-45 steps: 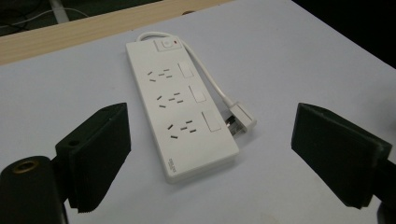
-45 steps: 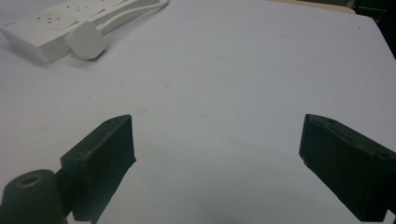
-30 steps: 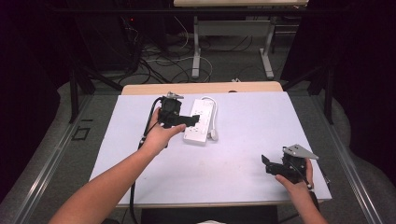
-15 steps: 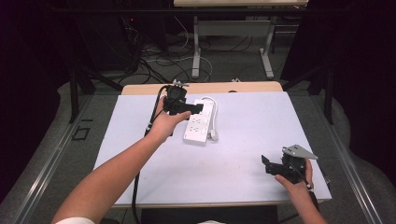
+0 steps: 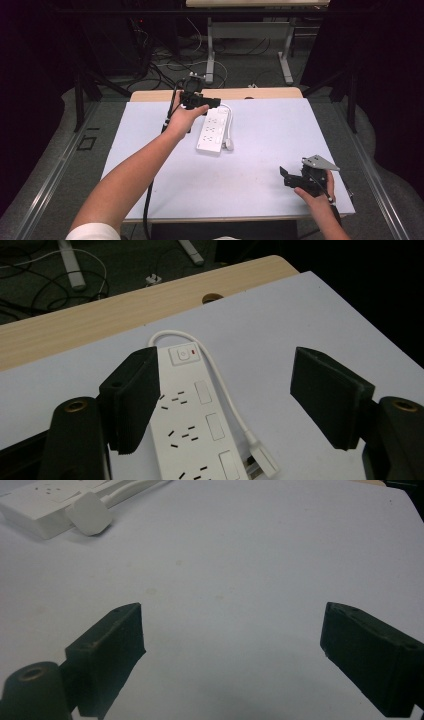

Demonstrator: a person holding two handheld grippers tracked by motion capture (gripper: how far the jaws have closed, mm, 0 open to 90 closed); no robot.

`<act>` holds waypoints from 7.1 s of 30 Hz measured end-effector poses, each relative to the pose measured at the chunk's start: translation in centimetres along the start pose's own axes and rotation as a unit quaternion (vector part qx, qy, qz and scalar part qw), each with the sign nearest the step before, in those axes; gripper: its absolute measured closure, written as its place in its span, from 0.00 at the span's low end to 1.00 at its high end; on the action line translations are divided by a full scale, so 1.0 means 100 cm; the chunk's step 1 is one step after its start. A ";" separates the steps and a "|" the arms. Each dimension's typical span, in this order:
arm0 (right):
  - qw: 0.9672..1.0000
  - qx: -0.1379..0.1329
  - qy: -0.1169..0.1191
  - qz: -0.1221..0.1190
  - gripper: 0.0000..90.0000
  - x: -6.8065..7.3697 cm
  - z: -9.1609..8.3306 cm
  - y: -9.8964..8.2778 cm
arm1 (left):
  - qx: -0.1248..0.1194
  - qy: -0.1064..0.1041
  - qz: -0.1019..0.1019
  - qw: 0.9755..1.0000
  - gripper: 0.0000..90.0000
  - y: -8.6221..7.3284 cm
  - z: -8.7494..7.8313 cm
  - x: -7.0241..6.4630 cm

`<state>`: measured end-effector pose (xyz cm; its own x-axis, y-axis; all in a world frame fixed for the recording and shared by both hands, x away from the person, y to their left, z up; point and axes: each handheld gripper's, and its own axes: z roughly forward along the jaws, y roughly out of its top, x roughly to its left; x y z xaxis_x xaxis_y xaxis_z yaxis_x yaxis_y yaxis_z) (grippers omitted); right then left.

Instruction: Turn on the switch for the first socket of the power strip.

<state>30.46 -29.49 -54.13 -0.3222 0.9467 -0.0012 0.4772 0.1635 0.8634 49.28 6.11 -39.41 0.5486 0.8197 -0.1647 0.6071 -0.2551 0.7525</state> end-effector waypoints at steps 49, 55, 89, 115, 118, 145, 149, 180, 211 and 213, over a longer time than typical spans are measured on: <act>1.000 0.001 0.016 0.001 0.12 -0.001 0.003 0.000 | 0.084 0.011 -0.046 0.995 0.57 -0.004 0.098 0.016; 1.000 -0.004 0.016 0.005 0.12 -0.001 0.005 -0.001 | 0.087 0.009 -0.051 0.995 0.63 -0.010 0.107 0.014; 1.000 0.000 0.031 0.000 0.13 0.002 0.005 0.000 | 0.102 0.024 -0.063 0.992 0.97 -0.022 0.134 0.014; 0.999 -0.002 0.036 -0.004 0.14 0.002 0.004 0.000 | 0.118 0.031 -0.064 0.991 0.98 -0.029 0.148 0.019; 0.999 -0.002 0.037 -0.004 0.14 0.002 0.004 0.000 | 0.123 0.031 -0.058 0.990 0.98 -0.029 0.149 0.020; 0.999 -0.003 0.040 -0.005 0.14 0.004 0.005 0.000 | 0.124 0.033 -0.055 0.990 0.98 -0.031 0.153 0.018; 0.999 0.001 0.042 -0.007 0.14 0.004 0.005 0.000 | 0.122 0.033 -0.055 0.990 0.98 -0.031 0.153 0.018; 0.999 0.000 0.045 -0.009 0.14 0.005 0.006 0.000 | 0.120 0.036 -0.053 0.991 1.00 -0.033 0.154 0.019; 0.999 0.000 0.042 -0.004 0.14 0.003 0.008 -0.001 | 0.125 0.035 -0.034 0.991 0.95 -0.026 0.140 0.012; 0.999 0.002 0.042 -0.003 0.14 0.003 0.007 -0.001 | 0.124 0.033 -0.032 0.991 0.93 -0.025 0.139 0.011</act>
<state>30.91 -29.05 -54.57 -0.3915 0.9195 0.0363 0.4782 0.1696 0.8617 56.33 0.51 -50.38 0.4709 0.8679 -0.1578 0.7662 -0.3138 0.5608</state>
